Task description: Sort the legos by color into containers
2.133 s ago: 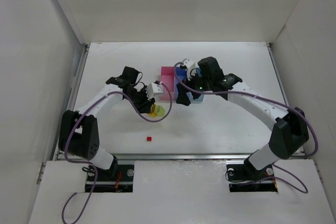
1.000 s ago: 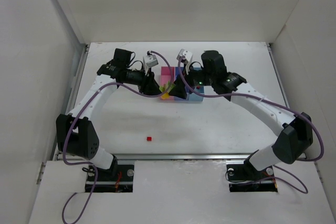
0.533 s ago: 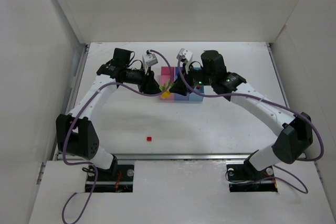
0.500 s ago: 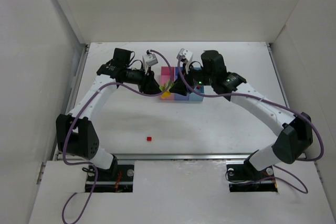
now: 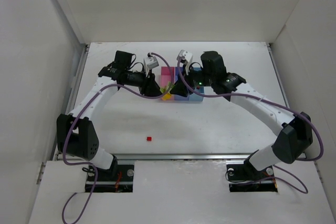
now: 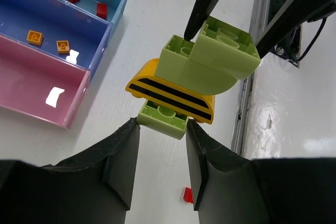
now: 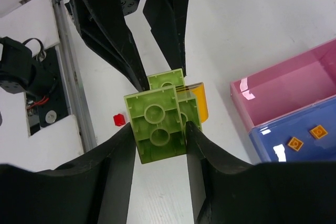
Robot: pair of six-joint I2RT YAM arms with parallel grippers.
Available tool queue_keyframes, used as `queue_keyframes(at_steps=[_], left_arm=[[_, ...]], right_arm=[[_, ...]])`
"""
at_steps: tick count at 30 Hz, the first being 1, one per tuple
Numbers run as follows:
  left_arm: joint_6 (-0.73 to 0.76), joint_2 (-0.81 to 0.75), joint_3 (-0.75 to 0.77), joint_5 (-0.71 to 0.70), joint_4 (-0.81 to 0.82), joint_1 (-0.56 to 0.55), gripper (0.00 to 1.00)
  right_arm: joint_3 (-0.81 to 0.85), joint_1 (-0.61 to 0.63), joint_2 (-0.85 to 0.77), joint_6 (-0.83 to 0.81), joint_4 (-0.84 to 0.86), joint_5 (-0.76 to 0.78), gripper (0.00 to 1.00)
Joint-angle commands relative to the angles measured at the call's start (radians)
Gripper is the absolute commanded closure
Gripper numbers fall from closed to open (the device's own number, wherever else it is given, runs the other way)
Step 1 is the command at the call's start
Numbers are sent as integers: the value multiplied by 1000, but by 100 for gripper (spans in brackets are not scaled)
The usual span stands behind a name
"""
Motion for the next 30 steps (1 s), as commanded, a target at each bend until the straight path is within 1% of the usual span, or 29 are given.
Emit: queue_keyframes(at_steps=[1, 4, 7, 8, 13, 18, 21, 23, 27, 28, 30], left_arm=[[52, -29, -30, -53, -13, 1, 100], [72, -29, -39, -53, -13, 1, 100], [81, -29, -48, -64, -13, 1, 100], [81, -29, -48, -75, -13, 1, 100], [90, -29, -58, -75, -22, 1, 100], [90, -20, -58, -75, -22, 1, 100], [110, -20, -70, -99, -41, 1, 100], [150, -31, -93, -119, -51, 1, 100], [228, -42, -178, -249, -52, 1, 100], [237, -42, -192, -327, -51, 1, 100], [238, -42, -202, -407, -39, 1, 100]], right_arm=[[14, -37, -49, 17, 76, -42, 100], [3, -74, -49, 17, 76, -93, 100], [3, -83, -49, 17, 76, -104, 100], [3, -94, -49, 17, 76, -128, 100], [3, -94, -31, 28, 67, -170, 100], [12, -94, -20, 28, 67, -144, 100], [12, -94, -20, 28, 58, -130, 100], [12, -94, -20, 28, 47, -104, 100], [12, -103, -20, 28, 10, -50, 100], [12, -103, -20, 28, -2, -41, 100], [3, -103, -20, 18, -14, -12, 100]])
